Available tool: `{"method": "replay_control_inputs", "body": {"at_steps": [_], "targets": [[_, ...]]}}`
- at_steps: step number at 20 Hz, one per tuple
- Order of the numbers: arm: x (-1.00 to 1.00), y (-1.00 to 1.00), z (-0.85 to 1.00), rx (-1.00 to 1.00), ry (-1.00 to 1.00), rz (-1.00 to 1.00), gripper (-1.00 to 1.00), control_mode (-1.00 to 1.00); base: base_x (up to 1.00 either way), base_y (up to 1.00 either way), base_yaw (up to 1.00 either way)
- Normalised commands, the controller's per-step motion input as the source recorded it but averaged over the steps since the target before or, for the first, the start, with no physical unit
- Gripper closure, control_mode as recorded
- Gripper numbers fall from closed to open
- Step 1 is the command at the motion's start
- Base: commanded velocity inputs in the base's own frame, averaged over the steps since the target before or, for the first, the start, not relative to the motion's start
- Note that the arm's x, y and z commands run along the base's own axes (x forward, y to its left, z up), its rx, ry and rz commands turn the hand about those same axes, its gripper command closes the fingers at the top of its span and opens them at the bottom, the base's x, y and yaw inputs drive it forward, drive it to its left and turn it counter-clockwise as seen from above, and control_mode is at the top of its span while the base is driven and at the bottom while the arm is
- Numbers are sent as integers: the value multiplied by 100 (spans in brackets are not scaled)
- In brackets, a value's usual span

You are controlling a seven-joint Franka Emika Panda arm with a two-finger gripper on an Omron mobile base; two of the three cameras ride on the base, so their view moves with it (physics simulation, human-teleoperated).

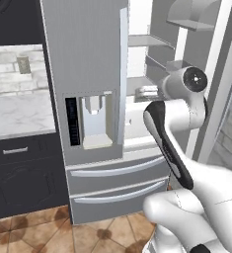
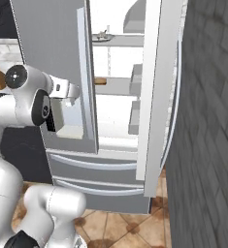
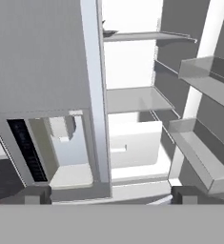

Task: Retrieve the fish from the fridge and place it on the saucepan with marinade on the stove.

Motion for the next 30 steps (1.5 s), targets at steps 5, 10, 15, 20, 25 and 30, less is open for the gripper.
{"method": "replay_control_inputs", "body": {"at_steps": [5, 10, 15, 20, 25, 30], "targets": [[45, 40, 7, 0, 0, 0, -100, -100, 0, 0, 0], [81, 19, 0, 0, 2, 0, -100, -100, 0, 0, 0], [85, 4, 0, 0, 6, 1, -100, -100, 0, 0, 0], [71, -2, 0, 0, 7, 6, -100, -100, 0, 0, 0], [72, -3, 0, 0, 3, 5, -100, -100, 0, 0, 0], [62, -13, 0, 0, 0, 3, -100, -100, 0, 0, 0]]}}
